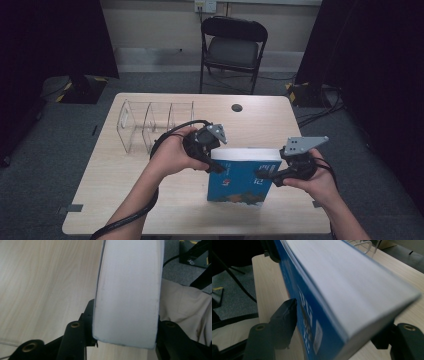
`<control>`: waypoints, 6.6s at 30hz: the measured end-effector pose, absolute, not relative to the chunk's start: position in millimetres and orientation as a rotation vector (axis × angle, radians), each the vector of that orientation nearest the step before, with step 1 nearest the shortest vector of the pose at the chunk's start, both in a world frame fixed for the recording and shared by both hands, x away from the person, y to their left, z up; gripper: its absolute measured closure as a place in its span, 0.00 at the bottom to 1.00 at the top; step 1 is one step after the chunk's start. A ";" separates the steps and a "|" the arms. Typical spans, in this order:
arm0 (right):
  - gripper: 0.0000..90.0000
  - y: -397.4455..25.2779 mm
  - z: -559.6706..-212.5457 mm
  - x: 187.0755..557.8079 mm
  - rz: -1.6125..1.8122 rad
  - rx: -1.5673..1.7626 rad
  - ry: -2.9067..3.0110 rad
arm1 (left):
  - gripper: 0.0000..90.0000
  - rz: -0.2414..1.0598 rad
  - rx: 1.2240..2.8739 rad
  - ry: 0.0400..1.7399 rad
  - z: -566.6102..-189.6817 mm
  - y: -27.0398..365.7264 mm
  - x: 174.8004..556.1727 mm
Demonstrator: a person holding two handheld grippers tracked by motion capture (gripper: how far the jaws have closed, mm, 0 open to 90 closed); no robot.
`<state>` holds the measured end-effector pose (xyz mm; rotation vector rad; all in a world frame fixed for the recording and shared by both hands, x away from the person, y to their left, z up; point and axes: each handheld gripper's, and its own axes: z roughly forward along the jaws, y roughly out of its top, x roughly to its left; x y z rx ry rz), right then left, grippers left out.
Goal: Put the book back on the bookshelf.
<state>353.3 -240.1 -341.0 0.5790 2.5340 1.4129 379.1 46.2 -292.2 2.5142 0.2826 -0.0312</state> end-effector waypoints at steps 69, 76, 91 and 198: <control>0.37 -242.4 -375.6 354.3 1.585 0.618 2.464 | 0.59 -0.045 2.483 0.289 -314.0 35.5 381.4; 0.37 -241.2 -376.6 353.7 1.582 0.623 2.471 | 0.57 -0.023 2.467 0.266 -301.1 29.9 380.3; 0.37 -241.2 -377.6 353.3 1.574 0.619 2.478 | 0.59 -0.011 2.568 0.220 -305.2 17.6 383.8; 0.22 -304.2 -499.4 339.7 1.120 0.842 2.519 | 0.69 0.038 2.594 0.700 -285.3 74.8 380.8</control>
